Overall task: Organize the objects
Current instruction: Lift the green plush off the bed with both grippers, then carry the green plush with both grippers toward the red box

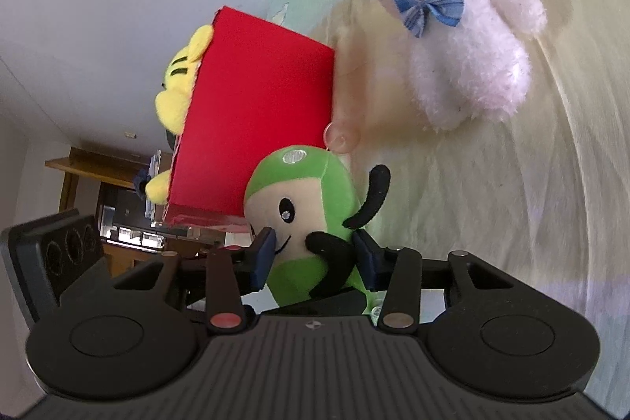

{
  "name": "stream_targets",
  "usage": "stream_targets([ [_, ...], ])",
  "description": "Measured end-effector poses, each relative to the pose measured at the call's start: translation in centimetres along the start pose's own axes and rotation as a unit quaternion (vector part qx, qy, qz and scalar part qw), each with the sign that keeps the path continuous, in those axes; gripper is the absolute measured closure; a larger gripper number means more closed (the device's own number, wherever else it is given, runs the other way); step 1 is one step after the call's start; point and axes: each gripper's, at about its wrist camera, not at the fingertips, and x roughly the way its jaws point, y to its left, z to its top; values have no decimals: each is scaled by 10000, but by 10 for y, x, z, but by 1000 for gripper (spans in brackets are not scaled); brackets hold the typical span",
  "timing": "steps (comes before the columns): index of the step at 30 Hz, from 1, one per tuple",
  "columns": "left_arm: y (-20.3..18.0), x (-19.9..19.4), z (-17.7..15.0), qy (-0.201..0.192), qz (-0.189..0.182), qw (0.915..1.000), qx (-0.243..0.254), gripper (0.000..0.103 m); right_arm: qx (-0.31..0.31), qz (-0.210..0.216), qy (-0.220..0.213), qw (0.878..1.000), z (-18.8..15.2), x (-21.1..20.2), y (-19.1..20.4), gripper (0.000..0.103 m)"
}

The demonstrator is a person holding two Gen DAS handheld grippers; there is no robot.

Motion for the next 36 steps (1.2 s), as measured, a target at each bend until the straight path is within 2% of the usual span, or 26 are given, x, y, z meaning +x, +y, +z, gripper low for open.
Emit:
stream_targets([
  [18, -3, -6, -17, -58, 130, 9994, 310, 23, -18, -166, 21, 9999, -20, 5, 11, 57],
  [27, 1, 0, -13, 88, -75, 9976, 690, 23, 64, -620, -460, 9970, -36, 7, 28, 57],
  [36, 8, -6, -17, 142, -365, 9904, 1324, 24, 257, -927, -1038, 9899, -65, 8, 46, 58],
])
